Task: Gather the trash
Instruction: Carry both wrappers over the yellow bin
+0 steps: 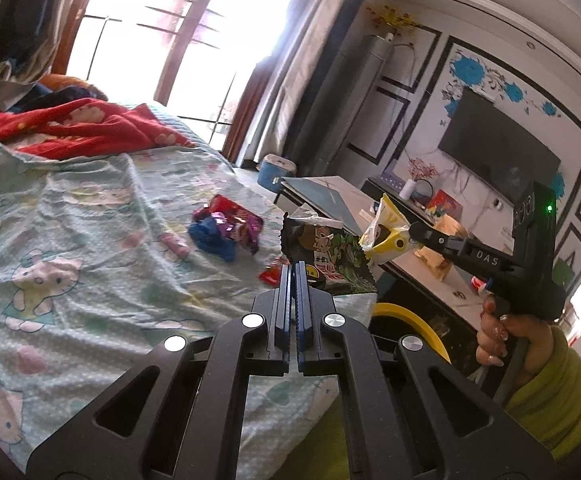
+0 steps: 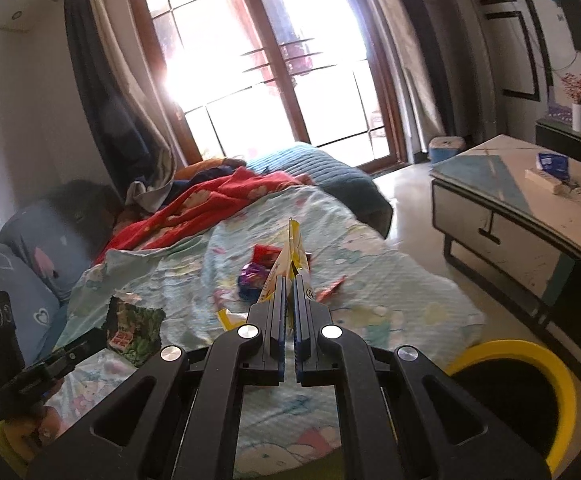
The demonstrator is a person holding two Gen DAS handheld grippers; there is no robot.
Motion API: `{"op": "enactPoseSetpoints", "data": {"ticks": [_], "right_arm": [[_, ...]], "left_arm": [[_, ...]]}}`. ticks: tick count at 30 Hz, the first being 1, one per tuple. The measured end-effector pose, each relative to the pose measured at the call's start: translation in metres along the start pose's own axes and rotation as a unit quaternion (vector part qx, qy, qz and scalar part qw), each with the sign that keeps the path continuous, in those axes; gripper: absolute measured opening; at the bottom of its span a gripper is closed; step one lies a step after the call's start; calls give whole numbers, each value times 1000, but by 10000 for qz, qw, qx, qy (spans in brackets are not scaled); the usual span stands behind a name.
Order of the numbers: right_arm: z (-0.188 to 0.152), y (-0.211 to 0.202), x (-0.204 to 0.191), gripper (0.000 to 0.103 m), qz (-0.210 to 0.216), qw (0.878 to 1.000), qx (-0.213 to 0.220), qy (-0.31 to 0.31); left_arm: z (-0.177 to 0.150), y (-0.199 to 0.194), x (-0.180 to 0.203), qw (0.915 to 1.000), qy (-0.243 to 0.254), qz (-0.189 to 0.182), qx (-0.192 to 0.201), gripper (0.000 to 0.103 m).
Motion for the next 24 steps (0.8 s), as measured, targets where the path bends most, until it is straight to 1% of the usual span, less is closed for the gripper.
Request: {"op": "enactPoseSetpoints", "data": {"ticks": [8,14,24], "right_arm": [[2,-24,44,3,-373,9992,93,90],[-6,-41,78,3,-669,9975,86,205],[-15,-64,120,3,-1116,9931,117,346]], "left_arm": [[-14,13,34,9992,255,-231,-184,0],[-27,23,54,9980,410,-372,-319,0],[-55,42,83,9944,589,-637,-612,0]]}}
Point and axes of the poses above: each gripper's, at about its wrist camera, not at the fingertips, and y roughly the way its jaws point, x to its right, z to its top, the point moved 8 cm from there along y, roughly the way its jaws point, and after that the axes turned 12 degrees about x, right-handed, at the moved point
